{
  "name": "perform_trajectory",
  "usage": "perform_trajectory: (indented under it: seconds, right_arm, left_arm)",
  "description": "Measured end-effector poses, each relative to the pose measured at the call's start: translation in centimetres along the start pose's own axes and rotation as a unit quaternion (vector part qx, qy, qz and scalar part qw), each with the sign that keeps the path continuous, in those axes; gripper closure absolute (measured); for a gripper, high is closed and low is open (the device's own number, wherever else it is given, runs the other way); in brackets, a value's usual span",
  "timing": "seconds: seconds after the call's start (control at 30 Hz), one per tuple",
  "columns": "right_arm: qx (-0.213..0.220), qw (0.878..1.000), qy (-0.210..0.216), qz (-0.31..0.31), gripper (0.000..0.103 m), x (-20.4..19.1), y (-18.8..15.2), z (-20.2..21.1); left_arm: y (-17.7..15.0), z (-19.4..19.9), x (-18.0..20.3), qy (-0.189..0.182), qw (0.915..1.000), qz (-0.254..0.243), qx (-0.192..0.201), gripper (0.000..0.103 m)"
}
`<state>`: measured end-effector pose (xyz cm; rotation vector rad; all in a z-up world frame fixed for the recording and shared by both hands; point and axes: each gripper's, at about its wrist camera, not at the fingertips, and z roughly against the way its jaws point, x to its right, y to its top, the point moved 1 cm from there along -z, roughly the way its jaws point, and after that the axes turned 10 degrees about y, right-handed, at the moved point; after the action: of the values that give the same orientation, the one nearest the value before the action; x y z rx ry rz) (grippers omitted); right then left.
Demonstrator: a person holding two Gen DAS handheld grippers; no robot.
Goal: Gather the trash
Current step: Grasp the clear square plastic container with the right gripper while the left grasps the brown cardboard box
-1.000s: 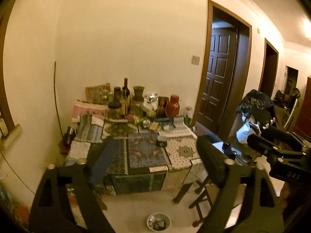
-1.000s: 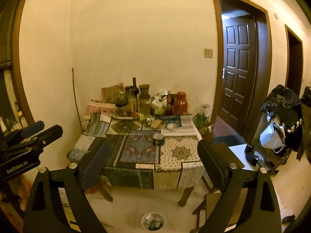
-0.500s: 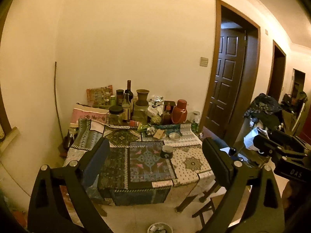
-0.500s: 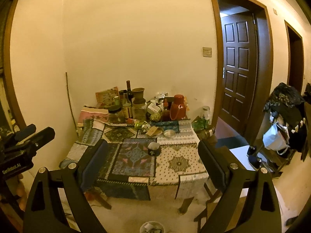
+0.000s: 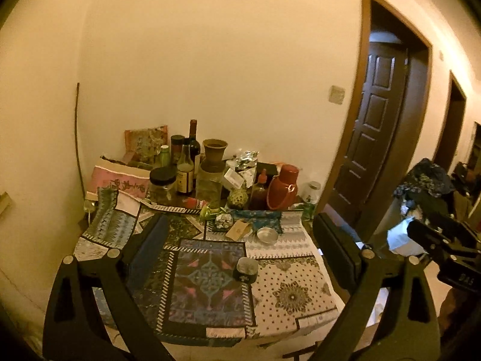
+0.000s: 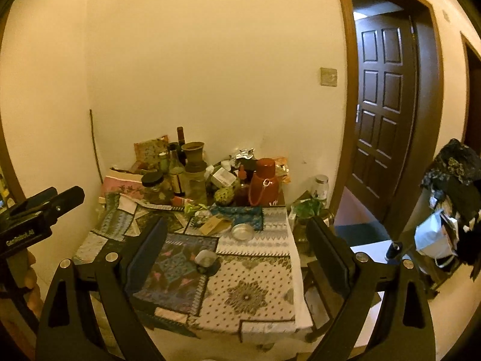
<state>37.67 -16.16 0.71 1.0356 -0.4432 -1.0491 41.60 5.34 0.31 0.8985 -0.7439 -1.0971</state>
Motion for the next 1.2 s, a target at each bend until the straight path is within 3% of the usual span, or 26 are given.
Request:
perform_trajectory:
  seconds: [0.3, 0.63, 0.9, 1.07, 1.2]
  right_arm:
    - [-0.063, 0.997, 0.033, -0.026, 0.011, 3.4, -0.2, -7.2]
    - [-0.165, 0.983, 0.037, -0.069, 0.011, 2.2, -2.7, -17.2]
    - [-0.257, 0.952, -0.001, -0.164, 0.011, 0.9, -7.5, -27.9]
    - [-0.311, 0.921, -0.025, -0.234, 0.011, 1.6, -11.7, -33.3]
    - [-0.328, 0.904, -0.038, -0.271, 0.011, 1.9, -13.9, -35.4]
  left_arm:
    - [-0.1, -7.2, 1.3, 0.036, 0.9985, 0.006, -0.042, 0.007]
    - [1.3, -15.7, -2.5, 0.017, 0.9974, -0.015, -0.069, 0.007]
    - [2.2, -23.6, -5.8, 0.001, 0.9932, -0.072, -0.092, 0.007]
    - [0.4, -29.5, -6.9, -0.014, 0.9845, -0.095, -0.146, 0.007]
    - [-1.6, -33.2, -6.6, -0.036, 0.9758, -0.105, -0.188, 0.007]
